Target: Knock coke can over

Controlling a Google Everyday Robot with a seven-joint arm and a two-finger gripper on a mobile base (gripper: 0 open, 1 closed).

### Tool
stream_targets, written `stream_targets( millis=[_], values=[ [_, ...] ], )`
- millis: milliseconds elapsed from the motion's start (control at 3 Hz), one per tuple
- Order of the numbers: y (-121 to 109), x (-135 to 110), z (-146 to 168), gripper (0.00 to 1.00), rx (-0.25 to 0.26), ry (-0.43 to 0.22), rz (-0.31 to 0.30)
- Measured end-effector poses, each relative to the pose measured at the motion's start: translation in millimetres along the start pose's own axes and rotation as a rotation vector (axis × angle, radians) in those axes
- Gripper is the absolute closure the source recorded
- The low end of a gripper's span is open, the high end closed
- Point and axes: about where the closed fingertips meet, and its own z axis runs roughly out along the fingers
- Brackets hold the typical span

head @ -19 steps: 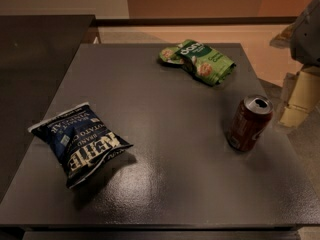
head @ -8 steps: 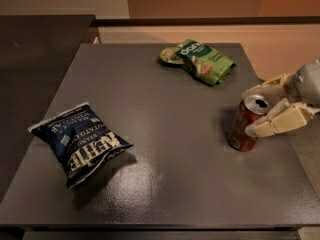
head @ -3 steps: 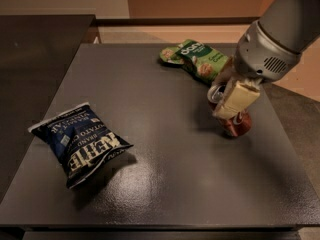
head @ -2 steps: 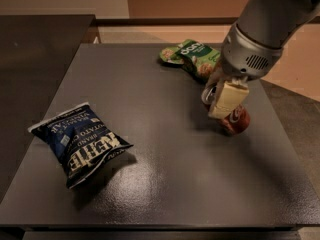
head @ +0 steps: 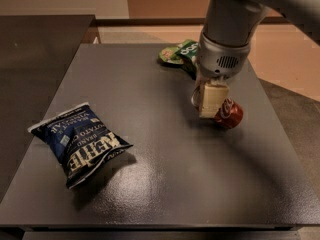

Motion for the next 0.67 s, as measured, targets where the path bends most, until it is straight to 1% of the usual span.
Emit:
stream_targets(
  millis=[333, 667],
  values=[
    [-8.7, -6.6, 7.9, 0.36, -0.007, 0.054, -0.033],
    [-14.1, -11.3, 13.5, 0.13, -0.007, 0.088, -0.058]
  ],
)
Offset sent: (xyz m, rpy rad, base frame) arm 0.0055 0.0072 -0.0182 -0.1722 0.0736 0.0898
